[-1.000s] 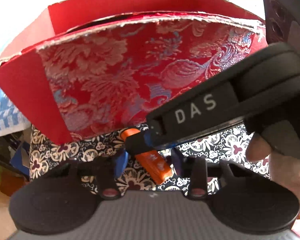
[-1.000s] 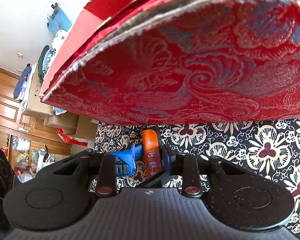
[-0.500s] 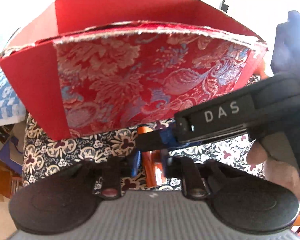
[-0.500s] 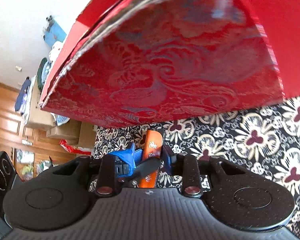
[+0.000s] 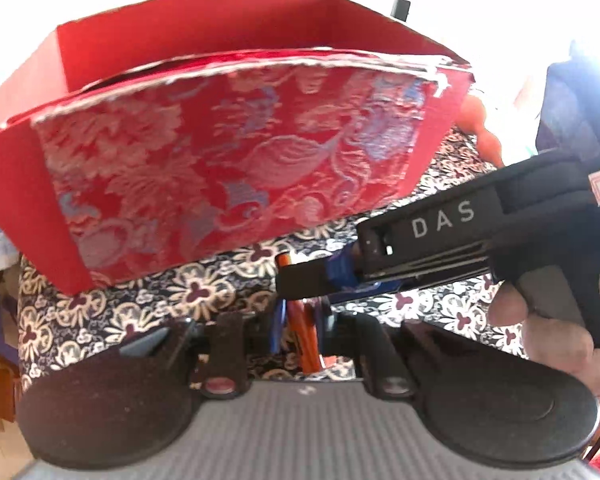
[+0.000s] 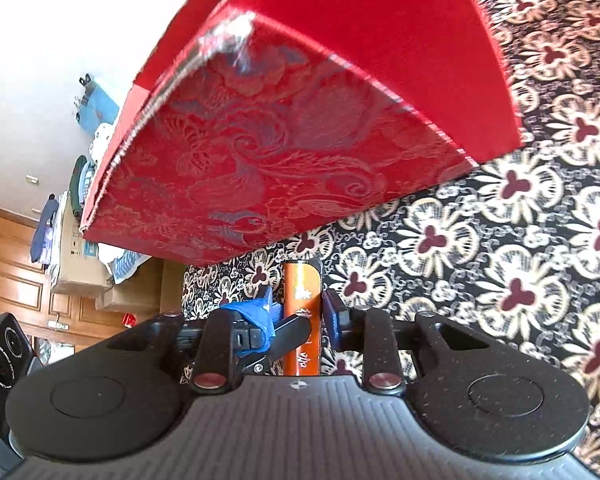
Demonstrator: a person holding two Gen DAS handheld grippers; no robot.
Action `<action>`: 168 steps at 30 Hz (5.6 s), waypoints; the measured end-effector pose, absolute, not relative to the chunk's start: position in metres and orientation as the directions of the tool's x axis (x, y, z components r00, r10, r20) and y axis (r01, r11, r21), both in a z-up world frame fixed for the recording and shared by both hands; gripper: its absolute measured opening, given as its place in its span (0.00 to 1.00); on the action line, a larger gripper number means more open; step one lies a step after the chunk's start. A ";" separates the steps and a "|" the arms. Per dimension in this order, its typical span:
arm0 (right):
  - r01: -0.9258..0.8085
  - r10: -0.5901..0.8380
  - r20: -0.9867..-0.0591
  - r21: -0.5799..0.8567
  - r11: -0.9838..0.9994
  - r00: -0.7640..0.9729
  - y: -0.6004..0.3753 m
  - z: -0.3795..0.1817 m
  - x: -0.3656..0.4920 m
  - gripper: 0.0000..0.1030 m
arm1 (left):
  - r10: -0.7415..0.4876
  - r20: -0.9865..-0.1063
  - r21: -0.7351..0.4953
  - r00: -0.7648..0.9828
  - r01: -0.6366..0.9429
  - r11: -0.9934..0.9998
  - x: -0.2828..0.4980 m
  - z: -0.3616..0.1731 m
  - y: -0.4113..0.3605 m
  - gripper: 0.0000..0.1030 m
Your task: Organize rigid objects
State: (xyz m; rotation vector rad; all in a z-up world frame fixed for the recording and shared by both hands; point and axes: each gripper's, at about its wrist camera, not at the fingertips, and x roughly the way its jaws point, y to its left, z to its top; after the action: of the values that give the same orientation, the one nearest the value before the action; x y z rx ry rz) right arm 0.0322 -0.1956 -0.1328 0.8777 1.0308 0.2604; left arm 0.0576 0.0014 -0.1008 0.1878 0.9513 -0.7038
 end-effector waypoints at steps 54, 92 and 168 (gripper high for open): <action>-0.057 0.543 -0.587 0.646 0.761 0.601 -0.206 -0.061 0.194 0.07 | -0.401 -0.736 -0.049 0.546 0.548 0.835 0.196 -0.022 -0.052 0.04; 0.115 0.299 -0.612 0.543 0.832 0.732 -0.223 -0.037 0.136 0.13 | -0.157 -0.740 0.107 0.654 0.346 0.932 0.167 -0.001 -0.048 0.54; 0.164 0.140 -0.710 0.342 0.925 0.690 -0.194 0.002 0.067 0.18 | 0.003 -0.757 0.201 0.653 0.229 0.952 0.115 0.031 -0.034 0.70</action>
State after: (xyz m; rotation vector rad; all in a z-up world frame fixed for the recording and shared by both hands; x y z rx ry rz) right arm 0.0667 -0.1938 0.0018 0.4001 0.8144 -0.0143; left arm 0.1150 -0.0339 0.0311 0.2918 0.8525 -0.1305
